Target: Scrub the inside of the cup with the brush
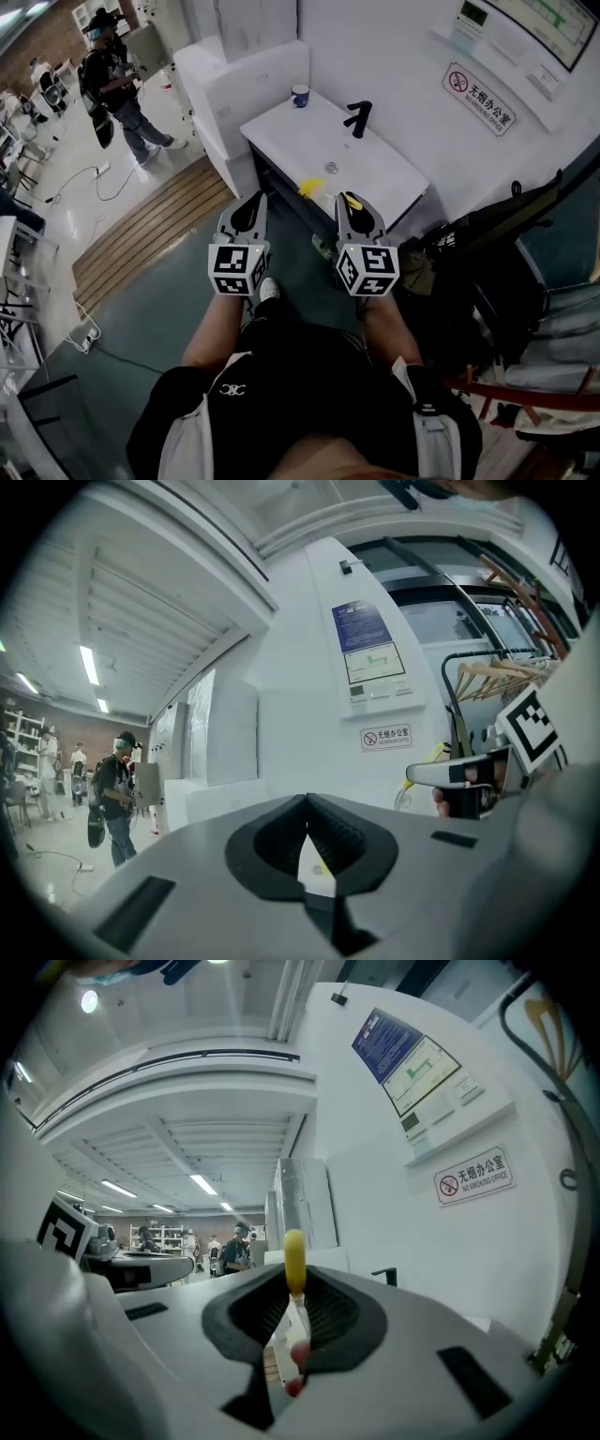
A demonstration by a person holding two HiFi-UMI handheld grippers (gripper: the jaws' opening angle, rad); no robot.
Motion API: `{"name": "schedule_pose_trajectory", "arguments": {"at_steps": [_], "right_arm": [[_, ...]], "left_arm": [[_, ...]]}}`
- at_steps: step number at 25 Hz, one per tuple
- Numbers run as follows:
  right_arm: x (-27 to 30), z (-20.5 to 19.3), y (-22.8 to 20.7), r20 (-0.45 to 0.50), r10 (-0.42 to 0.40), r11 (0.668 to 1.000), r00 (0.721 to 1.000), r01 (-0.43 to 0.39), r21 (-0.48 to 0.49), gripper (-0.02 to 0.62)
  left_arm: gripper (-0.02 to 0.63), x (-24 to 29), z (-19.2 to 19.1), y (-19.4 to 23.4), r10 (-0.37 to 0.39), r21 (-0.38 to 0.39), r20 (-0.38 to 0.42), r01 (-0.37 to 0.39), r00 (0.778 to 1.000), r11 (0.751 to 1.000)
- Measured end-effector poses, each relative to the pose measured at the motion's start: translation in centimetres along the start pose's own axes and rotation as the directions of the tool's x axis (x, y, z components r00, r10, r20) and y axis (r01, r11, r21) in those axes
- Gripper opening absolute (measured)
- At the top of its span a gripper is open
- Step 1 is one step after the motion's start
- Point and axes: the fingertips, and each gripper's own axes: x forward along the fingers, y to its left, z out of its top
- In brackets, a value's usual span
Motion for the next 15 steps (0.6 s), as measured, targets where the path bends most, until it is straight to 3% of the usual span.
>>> {"name": "schedule_pose_trajectory", "arguments": {"at_steps": [15], "right_arm": [[18.8, 1.3, -1.9, -0.033, -0.078, 0.997, 0.996, 0.078, 0.000, 0.055]], "left_arm": [[0.015, 16.8, 0.5, 12.5, -0.103, -0.053, -0.040, 0.101, 0.994, 0.993]]}}
